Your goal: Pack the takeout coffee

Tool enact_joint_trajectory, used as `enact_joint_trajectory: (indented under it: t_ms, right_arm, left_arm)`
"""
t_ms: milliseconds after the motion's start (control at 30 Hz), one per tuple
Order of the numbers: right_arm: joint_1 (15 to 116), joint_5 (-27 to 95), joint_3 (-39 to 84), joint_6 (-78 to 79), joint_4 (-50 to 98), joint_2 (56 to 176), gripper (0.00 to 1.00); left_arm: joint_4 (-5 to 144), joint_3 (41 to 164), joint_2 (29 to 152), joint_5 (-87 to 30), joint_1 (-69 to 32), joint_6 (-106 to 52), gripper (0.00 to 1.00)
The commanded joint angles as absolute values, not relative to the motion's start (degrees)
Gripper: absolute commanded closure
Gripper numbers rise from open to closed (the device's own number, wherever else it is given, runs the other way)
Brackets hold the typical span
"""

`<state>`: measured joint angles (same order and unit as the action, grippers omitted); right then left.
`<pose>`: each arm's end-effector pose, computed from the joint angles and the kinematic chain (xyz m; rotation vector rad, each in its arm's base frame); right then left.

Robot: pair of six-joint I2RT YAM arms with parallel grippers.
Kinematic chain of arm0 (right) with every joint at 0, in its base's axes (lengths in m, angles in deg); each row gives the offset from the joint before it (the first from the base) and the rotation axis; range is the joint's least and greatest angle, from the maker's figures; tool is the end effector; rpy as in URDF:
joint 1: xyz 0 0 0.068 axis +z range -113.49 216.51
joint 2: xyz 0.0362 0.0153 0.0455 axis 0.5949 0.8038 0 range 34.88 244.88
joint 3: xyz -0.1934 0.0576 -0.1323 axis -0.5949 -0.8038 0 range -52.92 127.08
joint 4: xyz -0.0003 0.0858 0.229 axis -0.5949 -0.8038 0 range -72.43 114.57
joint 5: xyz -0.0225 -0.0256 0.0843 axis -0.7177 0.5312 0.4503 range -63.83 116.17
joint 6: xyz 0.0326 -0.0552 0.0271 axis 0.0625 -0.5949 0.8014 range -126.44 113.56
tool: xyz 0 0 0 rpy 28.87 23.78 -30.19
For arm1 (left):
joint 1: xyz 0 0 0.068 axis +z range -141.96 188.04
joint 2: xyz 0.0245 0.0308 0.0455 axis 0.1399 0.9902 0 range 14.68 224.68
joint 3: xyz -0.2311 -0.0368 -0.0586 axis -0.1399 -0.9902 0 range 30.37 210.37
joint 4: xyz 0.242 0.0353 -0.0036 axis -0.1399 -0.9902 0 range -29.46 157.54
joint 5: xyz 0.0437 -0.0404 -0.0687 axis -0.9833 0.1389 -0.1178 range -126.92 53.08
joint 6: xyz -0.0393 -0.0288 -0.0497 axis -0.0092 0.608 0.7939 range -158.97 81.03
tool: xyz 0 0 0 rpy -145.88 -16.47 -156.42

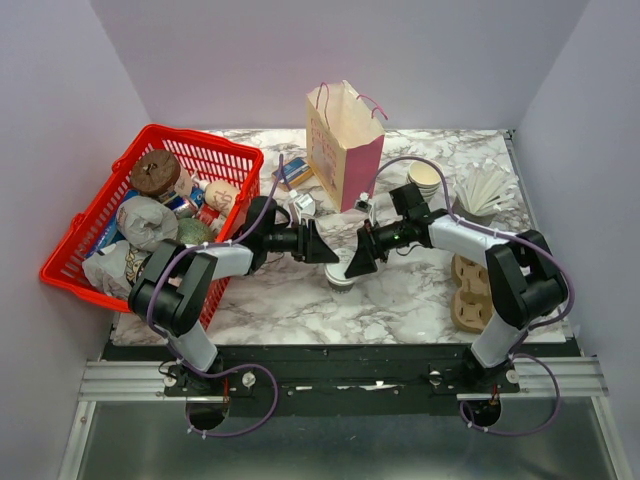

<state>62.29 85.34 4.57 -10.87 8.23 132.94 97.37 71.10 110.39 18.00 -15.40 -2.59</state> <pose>0.2670 0.1829 0.1543 -1.0109 2.1998 1.4633 0.2740 -0.1692 0.1469 0.4465 2.1373 -1.5907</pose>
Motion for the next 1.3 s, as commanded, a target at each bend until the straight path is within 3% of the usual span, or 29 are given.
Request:
enact_joint_trajectory:
  t_ms: [0,367,433,800,1267]
  right_arm:
    - [64.3,84.4,3.5,-15.2,7.6,132.4,0.05]
    - [60.1,94.8,8.6,-7.2,7.7,134.2,0.0]
    - [60.0,95.2,9.5,-6.5,7.8,134.9,0.0]
    - [58.4,92.4,13.2,-2.1,7.7,139.9,0.0]
    - [58.5,93.4,12.8,2.3,7.9,146.5,0.15]
  left_arm:
    - [94.5,73.1,111.3,14.1,-15.0,-6.6,0.33]
    - [91.6,77.7,108.6,14.6,-15.0,-4.2,0.24]
    - [90.6,77.8,108.7,14.1,-14.8,-4.1,0.19]
    - [82.0,77.5,106.4,12.3,-11.6,-5.2,0.19]
    - [97.7,69.2,109.3,14.5,-10.9,8.8,0.25]
